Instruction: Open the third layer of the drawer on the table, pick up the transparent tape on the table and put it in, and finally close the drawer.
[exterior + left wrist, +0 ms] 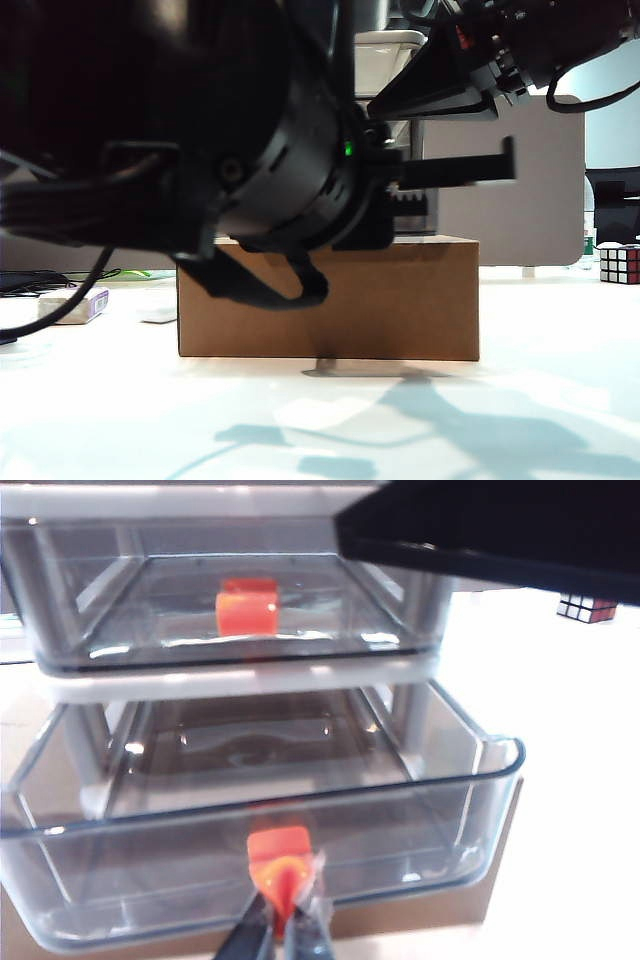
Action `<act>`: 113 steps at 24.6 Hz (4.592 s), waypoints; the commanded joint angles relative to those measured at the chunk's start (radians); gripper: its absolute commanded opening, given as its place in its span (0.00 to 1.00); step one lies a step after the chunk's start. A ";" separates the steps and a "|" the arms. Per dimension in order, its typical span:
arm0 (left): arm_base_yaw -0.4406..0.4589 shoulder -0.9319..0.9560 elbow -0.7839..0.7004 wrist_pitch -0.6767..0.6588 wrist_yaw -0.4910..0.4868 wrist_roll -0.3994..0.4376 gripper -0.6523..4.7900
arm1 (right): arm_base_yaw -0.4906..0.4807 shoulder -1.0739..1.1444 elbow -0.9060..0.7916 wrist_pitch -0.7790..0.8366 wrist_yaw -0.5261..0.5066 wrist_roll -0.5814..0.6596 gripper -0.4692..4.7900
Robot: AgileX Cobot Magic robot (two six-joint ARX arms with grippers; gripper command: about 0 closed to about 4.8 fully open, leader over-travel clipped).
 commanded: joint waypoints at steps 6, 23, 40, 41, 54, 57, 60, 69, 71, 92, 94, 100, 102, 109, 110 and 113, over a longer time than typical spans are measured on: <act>-0.090 -0.002 -0.021 -0.002 -0.103 -0.003 0.11 | 0.001 -0.003 0.007 0.020 0.017 0.001 0.08; -0.278 -0.243 -0.106 0.002 -0.271 0.225 0.49 | 0.001 -0.003 0.007 0.005 -0.017 0.005 0.08; 1.098 -1.267 -0.344 -1.090 1.088 -0.121 0.27 | 0.001 -0.035 0.006 -0.139 -0.122 0.027 0.08; 1.154 -1.250 -0.344 -1.092 1.130 -0.096 0.28 | 0.001 -0.035 0.006 -0.141 -0.122 0.027 0.08; 1.327 -0.795 -0.468 -0.745 1.472 0.163 0.94 | 0.002 -0.034 0.004 -0.190 -0.122 0.027 0.08; 1.320 -0.671 -0.468 -0.641 1.468 0.191 0.96 | 0.002 -0.034 0.004 -0.209 -0.122 0.026 0.08; 1.321 -0.576 -0.467 -0.575 1.469 0.246 0.96 | 0.002 -0.035 0.004 -0.210 -0.122 0.027 0.08; 1.321 -0.347 -0.466 -0.397 1.476 0.283 0.96 | 0.002 -0.035 0.004 -0.209 -0.121 0.026 0.08; 1.320 -0.311 -0.465 -0.352 1.503 0.282 0.93 | 0.002 -0.035 0.004 -0.209 -0.119 0.027 0.08; 1.272 -0.363 -0.455 -0.073 1.724 0.169 0.24 | 0.001 -0.036 0.005 -0.209 -0.119 0.027 0.08; 1.238 -0.422 -0.455 -0.025 1.722 0.170 0.24 | 0.001 -0.037 0.005 -0.209 -0.119 0.027 0.08; 1.080 -0.711 -0.443 -0.080 1.645 0.177 0.24 | 0.000 -0.047 0.006 -0.208 -0.118 0.027 0.08; 1.028 -0.774 -0.418 -0.180 1.644 0.179 0.24 | 0.000 -0.047 0.006 -0.205 -0.118 0.027 0.08; 0.734 -0.852 -0.171 -0.679 1.473 0.350 0.24 | 0.000 -0.052 0.006 -0.209 -0.119 0.027 0.08; 0.697 -0.833 -0.126 -0.726 1.442 0.364 0.24 | 0.000 -0.058 0.006 -0.209 -0.119 0.027 0.08; 0.680 -0.779 -0.081 -0.743 1.455 0.364 0.24 | 0.000 -0.072 0.006 -0.209 -0.118 0.027 0.08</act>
